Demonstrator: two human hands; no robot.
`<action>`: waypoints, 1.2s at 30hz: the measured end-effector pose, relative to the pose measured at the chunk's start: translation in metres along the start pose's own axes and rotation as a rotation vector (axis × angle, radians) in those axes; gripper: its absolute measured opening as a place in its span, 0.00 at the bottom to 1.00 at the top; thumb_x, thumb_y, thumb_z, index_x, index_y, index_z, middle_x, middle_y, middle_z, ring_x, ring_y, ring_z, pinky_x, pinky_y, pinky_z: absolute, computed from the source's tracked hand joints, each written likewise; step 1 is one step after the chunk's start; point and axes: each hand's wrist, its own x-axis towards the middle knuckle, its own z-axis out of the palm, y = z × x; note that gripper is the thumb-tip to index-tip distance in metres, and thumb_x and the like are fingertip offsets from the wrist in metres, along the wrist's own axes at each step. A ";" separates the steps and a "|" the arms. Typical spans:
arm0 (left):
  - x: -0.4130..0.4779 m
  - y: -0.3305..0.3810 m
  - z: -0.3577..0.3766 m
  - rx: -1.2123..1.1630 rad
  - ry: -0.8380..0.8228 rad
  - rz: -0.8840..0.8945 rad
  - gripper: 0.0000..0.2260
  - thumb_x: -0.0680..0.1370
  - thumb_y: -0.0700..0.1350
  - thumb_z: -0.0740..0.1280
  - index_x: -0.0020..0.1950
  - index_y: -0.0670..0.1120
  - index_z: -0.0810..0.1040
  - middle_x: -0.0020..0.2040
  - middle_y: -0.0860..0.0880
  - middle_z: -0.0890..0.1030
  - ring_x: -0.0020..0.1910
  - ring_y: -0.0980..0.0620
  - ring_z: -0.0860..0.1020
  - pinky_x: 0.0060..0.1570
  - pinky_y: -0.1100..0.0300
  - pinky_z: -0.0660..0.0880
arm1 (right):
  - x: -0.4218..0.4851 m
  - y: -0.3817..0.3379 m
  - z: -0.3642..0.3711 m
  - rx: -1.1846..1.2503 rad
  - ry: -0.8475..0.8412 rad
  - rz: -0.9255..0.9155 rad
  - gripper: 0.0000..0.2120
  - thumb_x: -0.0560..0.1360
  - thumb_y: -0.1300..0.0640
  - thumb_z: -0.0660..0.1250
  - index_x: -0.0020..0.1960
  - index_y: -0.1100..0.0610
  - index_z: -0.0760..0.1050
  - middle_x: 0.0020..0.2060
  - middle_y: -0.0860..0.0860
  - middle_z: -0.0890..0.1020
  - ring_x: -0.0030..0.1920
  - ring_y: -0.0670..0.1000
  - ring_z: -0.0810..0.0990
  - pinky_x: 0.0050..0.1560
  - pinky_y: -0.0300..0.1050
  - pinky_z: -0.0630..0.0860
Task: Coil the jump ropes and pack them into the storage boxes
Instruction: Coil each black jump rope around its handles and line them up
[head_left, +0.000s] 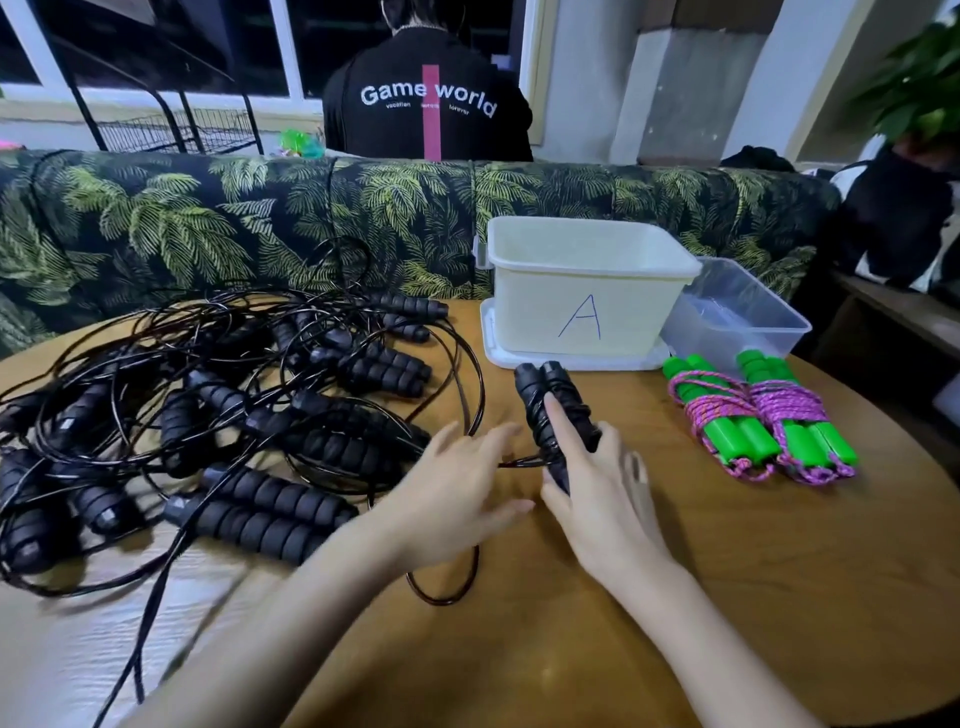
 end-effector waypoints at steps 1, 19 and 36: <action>0.001 0.002 0.006 -0.059 -0.034 -0.021 0.30 0.81 0.59 0.61 0.78 0.49 0.56 0.69 0.51 0.75 0.69 0.55 0.69 0.76 0.55 0.53 | 0.002 0.000 0.001 0.023 0.005 -0.007 0.38 0.81 0.46 0.60 0.78 0.37 0.36 0.70 0.60 0.63 0.66 0.61 0.69 0.69 0.57 0.65; 0.053 -0.027 0.002 -0.976 0.262 -0.269 0.15 0.78 0.45 0.68 0.65 0.50 0.74 0.47 0.67 0.83 0.53 0.70 0.78 0.52 0.74 0.72 | 0.030 -0.014 0.011 1.409 -0.097 -0.119 0.30 0.76 0.53 0.66 0.74 0.38 0.61 0.73 0.40 0.70 0.73 0.44 0.67 0.74 0.49 0.63; 0.035 -0.039 0.007 -0.932 0.395 -0.219 0.24 0.67 0.58 0.74 0.59 0.49 0.79 0.51 0.50 0.84 0.54 0.50 0.82 0.60 0.45 0.77 | 0.028 -0.005 0.023 1.269 0.035 -0.010 0.27 0.73 0.52 0.69 0.70 0.40 0.66 0.62 0.46 0.80 0.65 0.44 0.76 0.69 0.49 0.71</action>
